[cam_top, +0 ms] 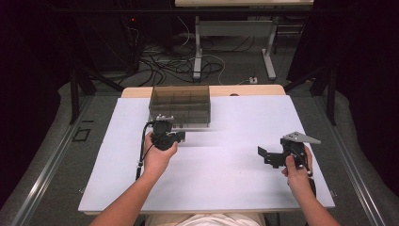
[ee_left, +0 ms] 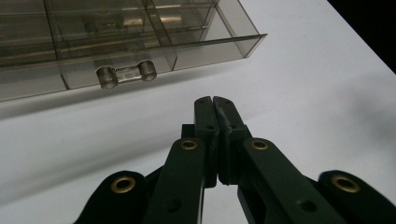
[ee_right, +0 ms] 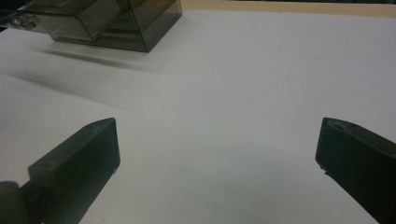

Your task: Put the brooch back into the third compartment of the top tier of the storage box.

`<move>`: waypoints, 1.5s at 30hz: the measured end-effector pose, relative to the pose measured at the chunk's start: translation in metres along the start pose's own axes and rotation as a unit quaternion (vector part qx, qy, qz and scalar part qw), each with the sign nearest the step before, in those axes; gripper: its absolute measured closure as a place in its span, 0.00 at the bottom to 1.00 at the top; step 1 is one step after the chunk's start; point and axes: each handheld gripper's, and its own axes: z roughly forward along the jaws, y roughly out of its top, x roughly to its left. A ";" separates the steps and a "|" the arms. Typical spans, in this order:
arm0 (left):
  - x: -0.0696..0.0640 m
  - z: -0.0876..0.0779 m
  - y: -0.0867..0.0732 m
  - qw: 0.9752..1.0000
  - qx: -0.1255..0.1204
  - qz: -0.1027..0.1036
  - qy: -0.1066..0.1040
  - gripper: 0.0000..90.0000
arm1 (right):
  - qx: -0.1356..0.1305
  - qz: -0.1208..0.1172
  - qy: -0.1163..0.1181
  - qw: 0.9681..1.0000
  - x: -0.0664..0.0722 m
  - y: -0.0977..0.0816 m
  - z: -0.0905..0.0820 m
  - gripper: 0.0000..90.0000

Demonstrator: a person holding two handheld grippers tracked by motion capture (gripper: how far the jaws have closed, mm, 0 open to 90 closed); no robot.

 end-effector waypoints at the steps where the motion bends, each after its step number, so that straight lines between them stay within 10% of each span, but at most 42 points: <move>1: -0.001 -0.001 0.001 1.000 -0.001 0.001 0.000 1.00 | 0.000 -0.002 0.000 1.000 0.000 0.000 0.000 0.00; 45: -0.001 -0.003 0.058 0.999 -0.034 -0.031 0.009 1.00 | 0.004 0.003 0.006 1.000 -0.001 -0.001 0.000 0.00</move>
